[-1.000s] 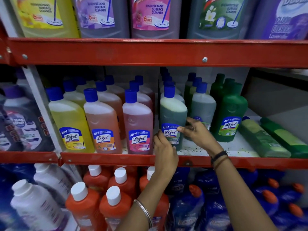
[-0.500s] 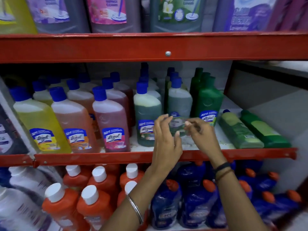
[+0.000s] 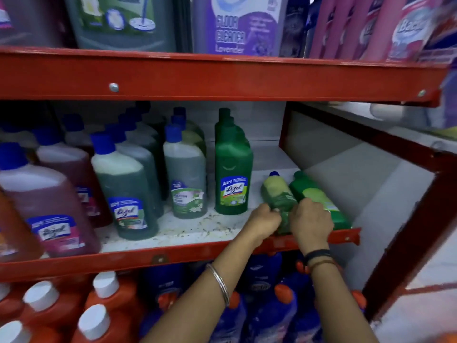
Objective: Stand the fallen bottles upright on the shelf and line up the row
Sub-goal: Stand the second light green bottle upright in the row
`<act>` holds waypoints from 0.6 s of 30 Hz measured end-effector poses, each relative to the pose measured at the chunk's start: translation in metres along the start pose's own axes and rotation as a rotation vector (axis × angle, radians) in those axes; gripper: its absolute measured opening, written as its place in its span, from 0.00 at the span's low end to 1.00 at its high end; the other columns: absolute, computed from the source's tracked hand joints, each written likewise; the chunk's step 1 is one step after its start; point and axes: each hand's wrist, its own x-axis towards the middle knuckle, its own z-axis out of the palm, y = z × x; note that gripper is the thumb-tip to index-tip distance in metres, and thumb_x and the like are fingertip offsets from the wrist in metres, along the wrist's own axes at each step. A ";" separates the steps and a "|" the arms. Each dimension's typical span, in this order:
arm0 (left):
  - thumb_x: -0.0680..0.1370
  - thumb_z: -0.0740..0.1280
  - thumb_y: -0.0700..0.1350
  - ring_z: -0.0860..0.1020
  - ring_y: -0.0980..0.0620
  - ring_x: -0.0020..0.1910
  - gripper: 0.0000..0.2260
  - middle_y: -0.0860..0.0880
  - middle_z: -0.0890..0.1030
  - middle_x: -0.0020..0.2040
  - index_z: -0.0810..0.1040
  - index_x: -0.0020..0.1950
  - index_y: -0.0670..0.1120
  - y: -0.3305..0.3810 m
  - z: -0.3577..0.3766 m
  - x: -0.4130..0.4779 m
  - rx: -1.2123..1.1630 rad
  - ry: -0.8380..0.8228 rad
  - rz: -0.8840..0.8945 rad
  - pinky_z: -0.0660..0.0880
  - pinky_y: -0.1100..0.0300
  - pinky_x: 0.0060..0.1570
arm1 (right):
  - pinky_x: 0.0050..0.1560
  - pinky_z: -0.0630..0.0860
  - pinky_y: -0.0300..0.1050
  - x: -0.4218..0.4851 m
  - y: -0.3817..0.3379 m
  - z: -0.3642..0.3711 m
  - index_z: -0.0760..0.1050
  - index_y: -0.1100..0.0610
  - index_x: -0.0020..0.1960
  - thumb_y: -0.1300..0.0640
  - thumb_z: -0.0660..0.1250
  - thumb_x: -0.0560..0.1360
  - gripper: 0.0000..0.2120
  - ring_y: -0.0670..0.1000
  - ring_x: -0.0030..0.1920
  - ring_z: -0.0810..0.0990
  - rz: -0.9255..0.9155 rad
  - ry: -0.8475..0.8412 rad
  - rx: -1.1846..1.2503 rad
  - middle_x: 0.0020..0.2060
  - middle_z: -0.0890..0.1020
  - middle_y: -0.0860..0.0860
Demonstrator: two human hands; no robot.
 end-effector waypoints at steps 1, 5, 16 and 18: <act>0.77 0.59 0.48 0.76 0.41 0.58 0.14 0.39 0.76 0.62 0.70 0.57 0.42 0.004 0.002 0.007 -0.108 0.006 -0.069 0.74 0.50 0.59 | 0.51 0.74 0.53 0.003 0.001 -0.002 0.74 0.67 0.50 0.60 0.59 0.76 0.11 0.66 0.57 0.77 0.001 -0.001 0.024 0.54 0.79 0.66; 0.74 0.68 0.51 0.78 0.45 0.51 0.22 0.43 0.77 0.54 0.68 0.62 0.40 0.015 -0.001 0.026 -0.240 0.019 -0.186 0.77 0.55 0.49 | 0.51 0.73 0.53 0.020 0.007 -0.005 0.74 0.67 0.52 0.58 0.59 0.76 0.12 0.66 0.57 0.76 0.033 -0.053 0.096 0.55 0.78 0.66; 0.72 0.69 0.41 0.82 0.51 0.42 0.09 0.45 0.84 0.45 0.79 0.51 0.41 0.004 -0.024 -0.020 -0.513 -0.223 -0.086 0.80 0.58 0.44 | 0.36 0.81 0.43 0.027 0.021 -0.022 0.80 0.61 0.48 0.47 0.74 0.66 0.19 0.52 0.38 0.85 0.081 -0.593 0.992 0.41 0.86 0.56; 0.72 0.69 0.40 0.82 0.51 0.44 0.06 0.46 0.84 0.46 0.81 0.49 0.42 -0.001 -0.039 -0.045 -0.384 -0.205 0.004 0.78 0.60 0.47 | 0.35 0.82 0.41 0.012 0.019 -0.031 0.80 0.63 0.50 0.53 0.74 0.67 0.17 0.49 0.38 0.85 -0.024 -0.652 1.081 0.43 0.86 0.56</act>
